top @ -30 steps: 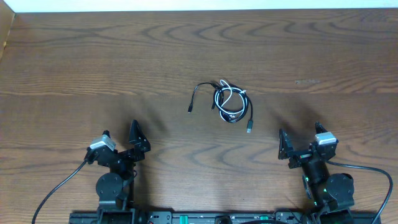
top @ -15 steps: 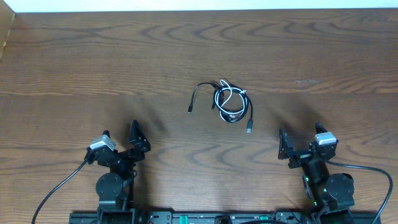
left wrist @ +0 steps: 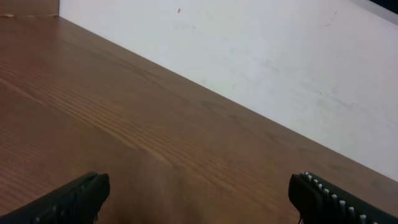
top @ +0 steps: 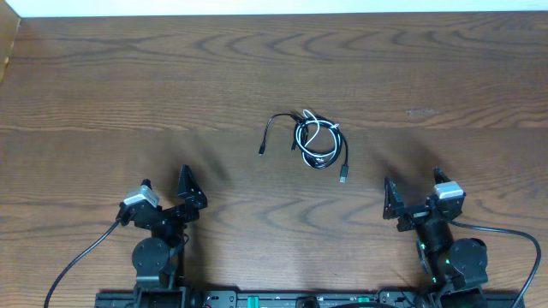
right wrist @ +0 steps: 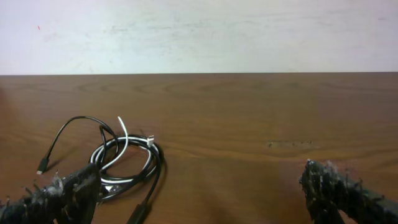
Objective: Untangle cables
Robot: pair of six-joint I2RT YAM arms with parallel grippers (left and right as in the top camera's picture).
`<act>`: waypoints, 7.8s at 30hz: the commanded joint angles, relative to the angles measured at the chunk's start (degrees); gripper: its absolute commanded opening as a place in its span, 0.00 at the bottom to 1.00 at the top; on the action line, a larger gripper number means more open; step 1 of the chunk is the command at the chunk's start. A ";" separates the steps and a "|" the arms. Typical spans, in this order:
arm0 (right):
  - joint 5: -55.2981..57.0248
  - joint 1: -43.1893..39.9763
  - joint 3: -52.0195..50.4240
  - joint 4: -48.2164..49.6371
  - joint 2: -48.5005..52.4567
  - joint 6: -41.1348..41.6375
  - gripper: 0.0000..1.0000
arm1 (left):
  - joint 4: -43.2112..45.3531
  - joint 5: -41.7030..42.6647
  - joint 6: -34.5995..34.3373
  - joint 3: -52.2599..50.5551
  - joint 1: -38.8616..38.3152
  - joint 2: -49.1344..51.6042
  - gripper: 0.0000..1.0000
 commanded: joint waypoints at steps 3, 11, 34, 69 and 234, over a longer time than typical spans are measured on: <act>-0.15 -0.44 -0.04 -0.24 -0.04 0.50 0.99 | -2.58 -0.79 0.76 -0.85 0.17 -0.35 0.98; -0.15 -0.44 -0.04 -0.26 -0.02 0.48 0.99 | -2.56 -0.81 0.74 -0.85 0.17 -0.35 0.98; -2.10 -0.44 -0.04 -0.04 -0.04 0.66 0.99 | -3.32 0.57 0.79 0.66 0.17 -0.35 0.98; -13.55 -0.46 56.72 -33.68 53.92 -2.80 0.99 | -60.61 27.65 7.58 71.06 0.15 67.89 0.98; -30.08 17.99 61.77 -6.82 99.69 14.38 0.32 | -26.93 33.33 8.87 56.26 -12.31 102.60 0.11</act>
